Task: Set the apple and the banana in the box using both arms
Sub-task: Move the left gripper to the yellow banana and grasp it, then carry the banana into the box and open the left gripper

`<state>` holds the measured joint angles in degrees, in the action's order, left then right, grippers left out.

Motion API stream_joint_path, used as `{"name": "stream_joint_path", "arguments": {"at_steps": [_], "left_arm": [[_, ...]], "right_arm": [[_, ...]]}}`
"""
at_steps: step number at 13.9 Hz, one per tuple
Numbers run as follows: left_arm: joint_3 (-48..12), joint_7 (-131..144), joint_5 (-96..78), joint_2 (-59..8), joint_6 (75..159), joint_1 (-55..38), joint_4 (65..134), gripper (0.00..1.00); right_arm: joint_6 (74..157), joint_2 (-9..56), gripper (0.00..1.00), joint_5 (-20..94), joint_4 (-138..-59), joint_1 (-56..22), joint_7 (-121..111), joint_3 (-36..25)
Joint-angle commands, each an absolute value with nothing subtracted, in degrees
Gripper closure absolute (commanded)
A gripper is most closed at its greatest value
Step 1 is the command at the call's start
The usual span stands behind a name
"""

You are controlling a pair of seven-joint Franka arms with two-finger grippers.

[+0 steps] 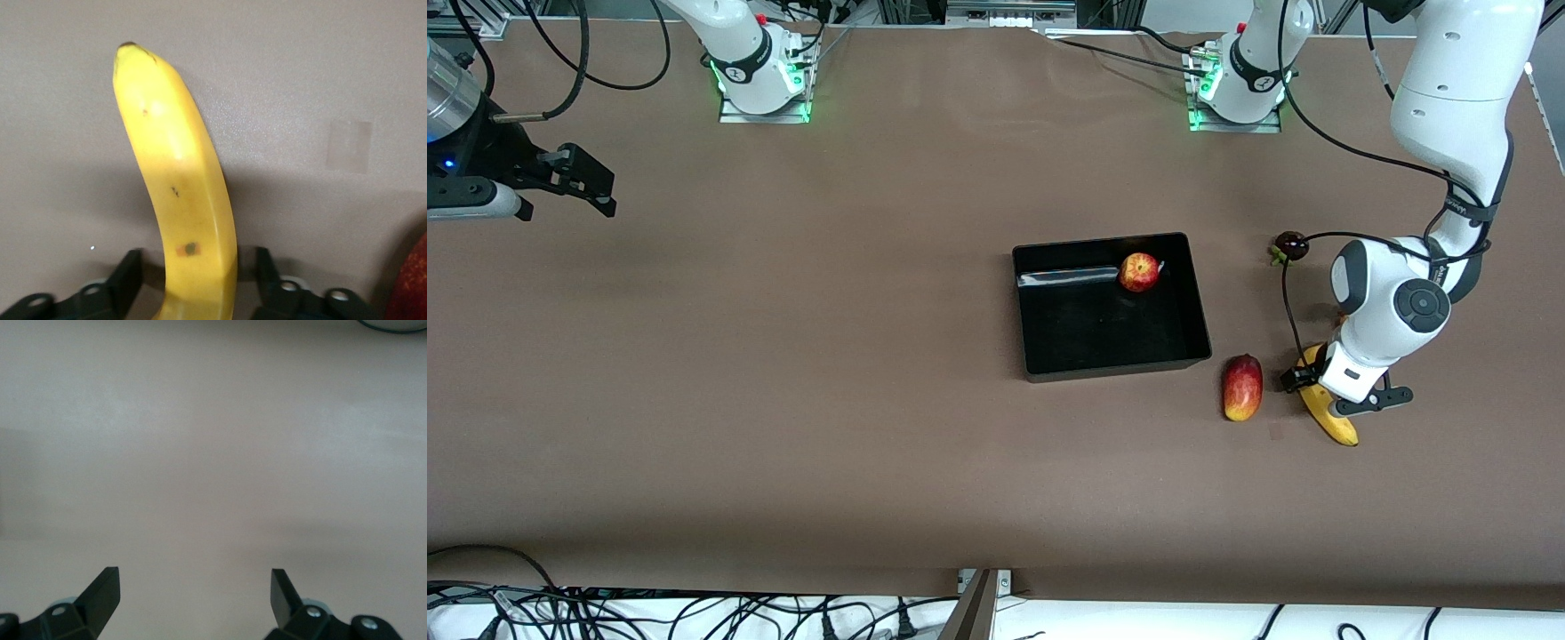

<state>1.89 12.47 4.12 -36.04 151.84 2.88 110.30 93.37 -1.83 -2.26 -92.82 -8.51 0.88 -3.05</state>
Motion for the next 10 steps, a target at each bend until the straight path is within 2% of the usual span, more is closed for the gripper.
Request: {"name": "stream_joint_path", "arguments": {"at_steps": [1, 6, 8, 9, 10], "left_arm": [[2.5, 12.5, 5.2, -33.9, 149.9, 2.5, 109.2, 1.0], [1.7, 12.8, 5.0, -24.7, 134.3, 1.7, 106.4, 1.0], [-1.6, 12.8, 4.6, -22.7, 124.5, 0.9, 101.5, 1.0], [-4.3, 12.5, 4.8, -22.8, 119.8, -0.6, 98.3, 0.91], [-7.3, 12.6, 4.7, -23.5, 116.3, -2.6, 96.3, 0.91]], "right_arm": [[92.3, -1.2, 0.0, -2.7, -91.2, -8.3, 0.3, -3.2], [92.3, -1.1, 0.0, -2.7, -91.2, -8.3, 0.1, -3.3], [92.4, -1.1, 0.0, -2.7, -91.2, -8.3, 0.1, -3.3], [92.3, -1.1, 0.0, -2.7, -91.2, -8.3, 0.1, -3.3], [92.3, -1.1, 0.0, -2.7, -91.2, -8.3, -0.1, -3.3]]}}
